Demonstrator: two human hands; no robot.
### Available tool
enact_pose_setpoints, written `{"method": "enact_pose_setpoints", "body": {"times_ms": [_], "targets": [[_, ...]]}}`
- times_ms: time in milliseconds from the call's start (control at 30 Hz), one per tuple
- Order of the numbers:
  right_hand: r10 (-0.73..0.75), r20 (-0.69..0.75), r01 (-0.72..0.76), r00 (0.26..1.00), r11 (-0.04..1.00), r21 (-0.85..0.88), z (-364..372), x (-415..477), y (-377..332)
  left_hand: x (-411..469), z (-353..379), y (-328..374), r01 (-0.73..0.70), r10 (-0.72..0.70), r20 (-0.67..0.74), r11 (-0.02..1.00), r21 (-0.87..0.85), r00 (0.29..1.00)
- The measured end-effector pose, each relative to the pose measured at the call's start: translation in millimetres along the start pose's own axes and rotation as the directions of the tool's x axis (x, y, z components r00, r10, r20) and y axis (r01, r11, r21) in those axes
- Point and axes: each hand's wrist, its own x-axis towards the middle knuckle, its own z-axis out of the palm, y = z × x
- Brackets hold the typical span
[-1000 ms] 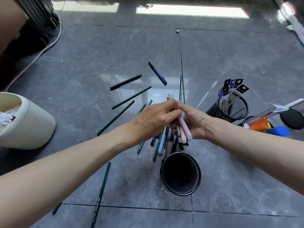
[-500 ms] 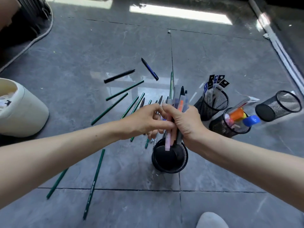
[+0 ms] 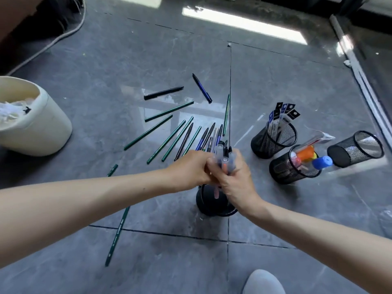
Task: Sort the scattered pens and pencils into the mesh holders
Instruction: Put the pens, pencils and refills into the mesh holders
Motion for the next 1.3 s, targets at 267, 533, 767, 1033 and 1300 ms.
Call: {"method": "enact_pose_setpoints", "body": {"times_ms": [267,533,767,1033,1300], "targets": [[-0.065,0.238,0.074,0.969,0.997,-0.028,-12.8,5.3,17.6,0.7,6.1,-1.0,0.023,-0.023,0.005,0.998,0.066,1.000],[0.010,0.359,0.003,0.933,0.999,-0.037,-24.9,14.7,32.0,5.8,8.2,-11.8,0.006,-0.015,0.094,0.996,0.093,0.996],[0.072,0.311,-0.015,0.948,0.984,-0.180,-26.0,16.0,31.0,16.0,5.1,-15.0,0.081,-0.071,0.157,0.995,-0.057,0.985],[0.251,0.088,-0.264,0.964,0.941,0.211,-18.8,41.3,13.9,30.6,-28.0,-14.1,0.144,-0.091,0.449,0.986,-0.084,0.889],[0.260,0.117,-0.243,0.959,0.960,-0.136,-25.2,121.9,25.3,92.6,-78.8,-65.6,0.241,-0.174,-0.238,0.925,0.294,0.956]]}}
